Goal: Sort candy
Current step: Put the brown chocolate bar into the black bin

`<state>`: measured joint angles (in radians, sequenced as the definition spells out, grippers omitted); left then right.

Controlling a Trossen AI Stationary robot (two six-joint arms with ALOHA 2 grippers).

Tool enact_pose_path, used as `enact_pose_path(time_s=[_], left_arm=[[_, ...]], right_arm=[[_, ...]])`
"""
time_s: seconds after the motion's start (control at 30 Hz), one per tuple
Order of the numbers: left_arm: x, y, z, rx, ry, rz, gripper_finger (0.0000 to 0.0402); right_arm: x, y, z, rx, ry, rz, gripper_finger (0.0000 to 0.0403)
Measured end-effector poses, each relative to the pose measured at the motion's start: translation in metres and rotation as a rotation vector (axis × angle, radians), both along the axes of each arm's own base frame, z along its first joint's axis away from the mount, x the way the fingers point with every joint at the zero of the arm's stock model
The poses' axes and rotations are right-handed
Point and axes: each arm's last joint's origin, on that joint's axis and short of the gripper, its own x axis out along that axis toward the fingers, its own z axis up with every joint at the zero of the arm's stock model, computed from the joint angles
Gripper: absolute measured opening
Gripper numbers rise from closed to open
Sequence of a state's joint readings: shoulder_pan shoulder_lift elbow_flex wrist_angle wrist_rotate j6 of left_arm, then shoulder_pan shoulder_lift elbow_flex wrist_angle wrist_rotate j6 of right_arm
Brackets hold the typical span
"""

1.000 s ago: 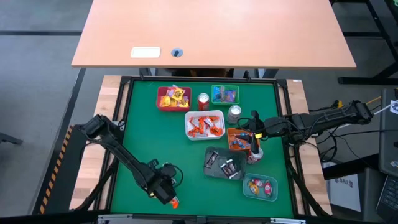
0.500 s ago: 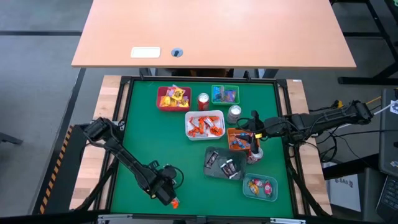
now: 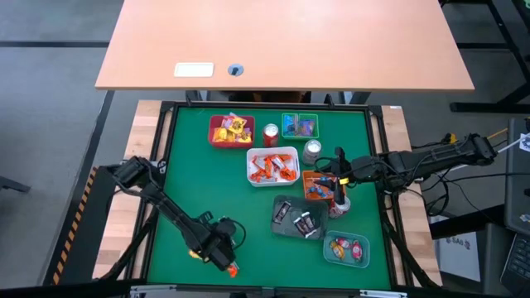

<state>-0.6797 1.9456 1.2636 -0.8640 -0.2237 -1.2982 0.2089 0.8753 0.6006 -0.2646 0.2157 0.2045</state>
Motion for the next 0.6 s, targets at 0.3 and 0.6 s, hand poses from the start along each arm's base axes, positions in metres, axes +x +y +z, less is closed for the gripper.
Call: enact_pose_path(time_s=[0.3, 0.6], left_arm=[[0.019, 0.030, -0.001, 0.060, 0.009, 0.017, 0.0117], [0.029, 0.048, 0.000, 0.026, 0.035, 0.042, 0.0117]], right_arm=[[0.000, 0.000, 0.000, 0.000, 0.000, 0.000, 0.0179], [0.000, 0.000, 0.000, 0.000, 0.000, 0.000, 0.0179]])
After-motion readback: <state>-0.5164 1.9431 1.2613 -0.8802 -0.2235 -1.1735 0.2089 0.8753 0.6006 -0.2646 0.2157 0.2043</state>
